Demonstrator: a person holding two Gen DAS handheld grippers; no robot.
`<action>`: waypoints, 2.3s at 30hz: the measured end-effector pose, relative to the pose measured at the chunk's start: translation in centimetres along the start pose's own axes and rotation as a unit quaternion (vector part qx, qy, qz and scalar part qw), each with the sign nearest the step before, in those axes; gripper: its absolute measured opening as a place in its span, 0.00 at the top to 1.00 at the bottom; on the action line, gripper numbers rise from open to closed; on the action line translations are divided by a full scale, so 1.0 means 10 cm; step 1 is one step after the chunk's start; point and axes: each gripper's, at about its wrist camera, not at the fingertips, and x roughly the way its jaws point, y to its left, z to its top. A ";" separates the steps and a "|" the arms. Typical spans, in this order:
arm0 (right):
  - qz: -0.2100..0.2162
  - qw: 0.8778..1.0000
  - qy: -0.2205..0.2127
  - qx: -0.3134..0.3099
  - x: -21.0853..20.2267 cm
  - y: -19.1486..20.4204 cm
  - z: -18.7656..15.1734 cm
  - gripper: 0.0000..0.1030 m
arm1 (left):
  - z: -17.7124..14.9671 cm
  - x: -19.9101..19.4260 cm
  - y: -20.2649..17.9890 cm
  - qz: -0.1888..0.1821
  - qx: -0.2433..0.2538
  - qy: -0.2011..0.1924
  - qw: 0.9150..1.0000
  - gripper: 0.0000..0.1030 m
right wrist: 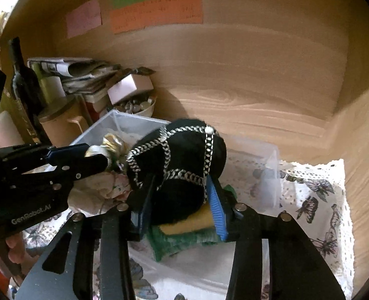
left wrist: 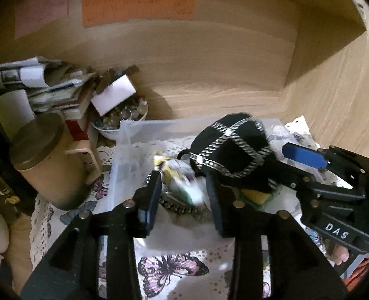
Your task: Organize soft objects
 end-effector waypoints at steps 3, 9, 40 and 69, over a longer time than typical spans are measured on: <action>0.003 1.000 -0.013 -0.001 -0.16 0.00 0.01 0.62 | -0.01 -0.21 -0.03 0.000 0.000 -0.022 1.000 0.62; -0.003 0.998 -0.061 -0.018 -0.59 0.10 0.02 0.61 | -0.02 -0.76 -0.09 0.003 0.010 -0.082 0.997 0.52; -0.009 0.974 -0.226 -0.004 -1.96 0.33 -0.20 0.00 | -0.37 -2.20 -0.30 0.022 0.003 -0.241 0.970 0.00; -0.011 0.974 -0.228 -0.011 -1.97 0.43 -0.22 0.00 | -0.40 -2.23 -0.31 0.037 0.006 -0.253 0.967 0.00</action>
